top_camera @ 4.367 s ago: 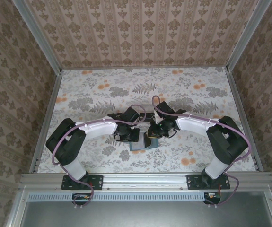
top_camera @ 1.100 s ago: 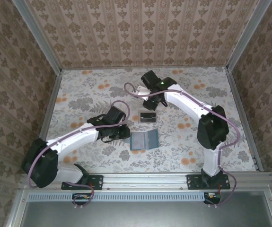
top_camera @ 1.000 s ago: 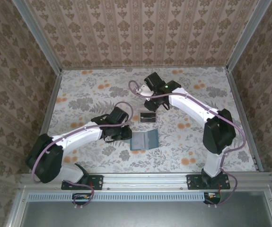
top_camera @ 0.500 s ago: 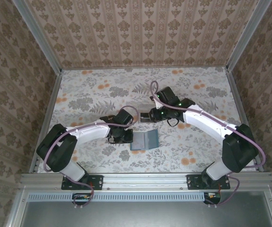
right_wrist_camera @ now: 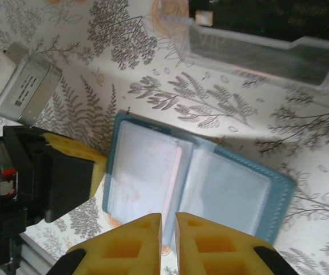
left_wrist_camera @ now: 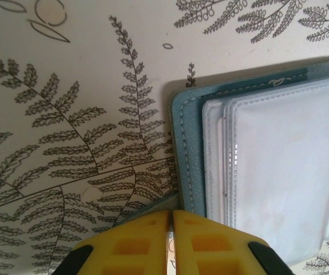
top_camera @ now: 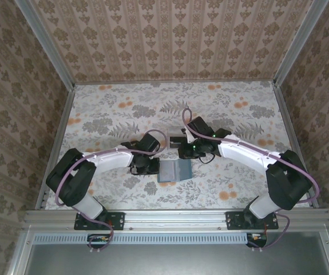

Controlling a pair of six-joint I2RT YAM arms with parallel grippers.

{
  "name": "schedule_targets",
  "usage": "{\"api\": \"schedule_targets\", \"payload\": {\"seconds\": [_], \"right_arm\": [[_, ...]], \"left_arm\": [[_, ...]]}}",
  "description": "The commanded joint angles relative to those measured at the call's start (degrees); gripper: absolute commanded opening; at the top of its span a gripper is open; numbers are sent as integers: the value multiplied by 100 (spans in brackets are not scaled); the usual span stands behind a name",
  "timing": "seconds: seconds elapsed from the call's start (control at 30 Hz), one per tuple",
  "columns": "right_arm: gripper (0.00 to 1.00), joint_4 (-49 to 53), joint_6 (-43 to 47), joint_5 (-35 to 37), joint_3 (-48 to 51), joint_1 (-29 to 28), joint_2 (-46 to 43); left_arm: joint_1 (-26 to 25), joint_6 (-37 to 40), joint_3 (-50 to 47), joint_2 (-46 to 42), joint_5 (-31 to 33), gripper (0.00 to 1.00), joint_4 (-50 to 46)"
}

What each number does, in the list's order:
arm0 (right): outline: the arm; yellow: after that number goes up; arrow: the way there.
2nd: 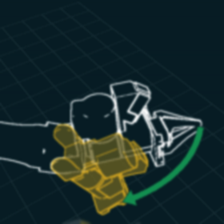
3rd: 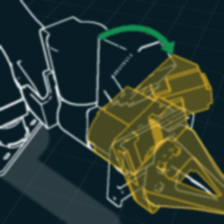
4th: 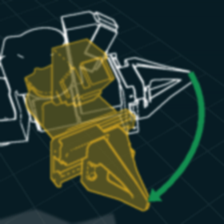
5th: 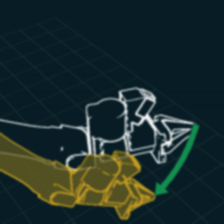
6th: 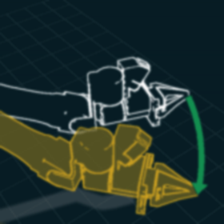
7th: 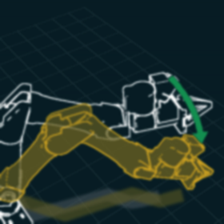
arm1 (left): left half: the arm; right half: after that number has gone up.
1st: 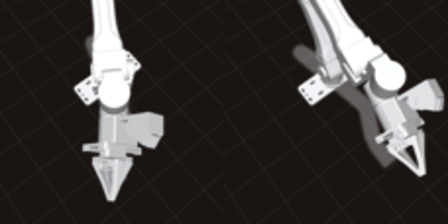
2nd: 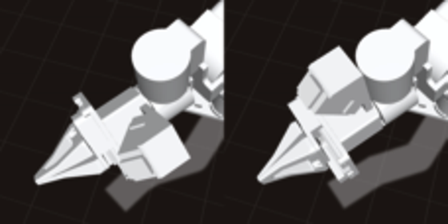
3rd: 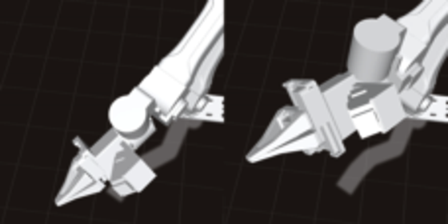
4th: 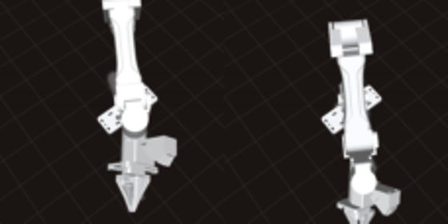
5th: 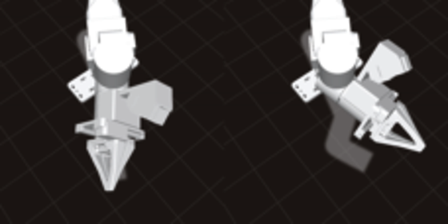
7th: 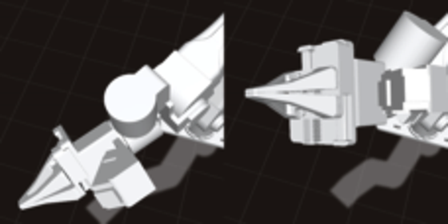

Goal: Take the credit cards out of the card holder

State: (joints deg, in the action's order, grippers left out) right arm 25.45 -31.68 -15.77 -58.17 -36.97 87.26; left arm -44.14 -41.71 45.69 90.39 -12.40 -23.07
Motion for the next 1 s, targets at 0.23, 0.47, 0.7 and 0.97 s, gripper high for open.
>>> {"api": "schedule_targets", "payload": {"seconds": [0.23,0.47,0.7,0.97], "right_arm": [[23,-710,-1086,-869,8,-358,707],[27,-872,-1239,-1043,-218,-569,1224],[32,-1022,-1360,-1212,-417,-694,1717],[34,-677,-1275,-847,-527,-731,1976]], "left_arm": [[-63,-131,-425,-117,-278,12,183],[-73,-248,-630,-289,-321,12,319],[-67,-328,-720,-301,-470,12,532],[-15,-283,-746,-373,-440,12,442]]}}
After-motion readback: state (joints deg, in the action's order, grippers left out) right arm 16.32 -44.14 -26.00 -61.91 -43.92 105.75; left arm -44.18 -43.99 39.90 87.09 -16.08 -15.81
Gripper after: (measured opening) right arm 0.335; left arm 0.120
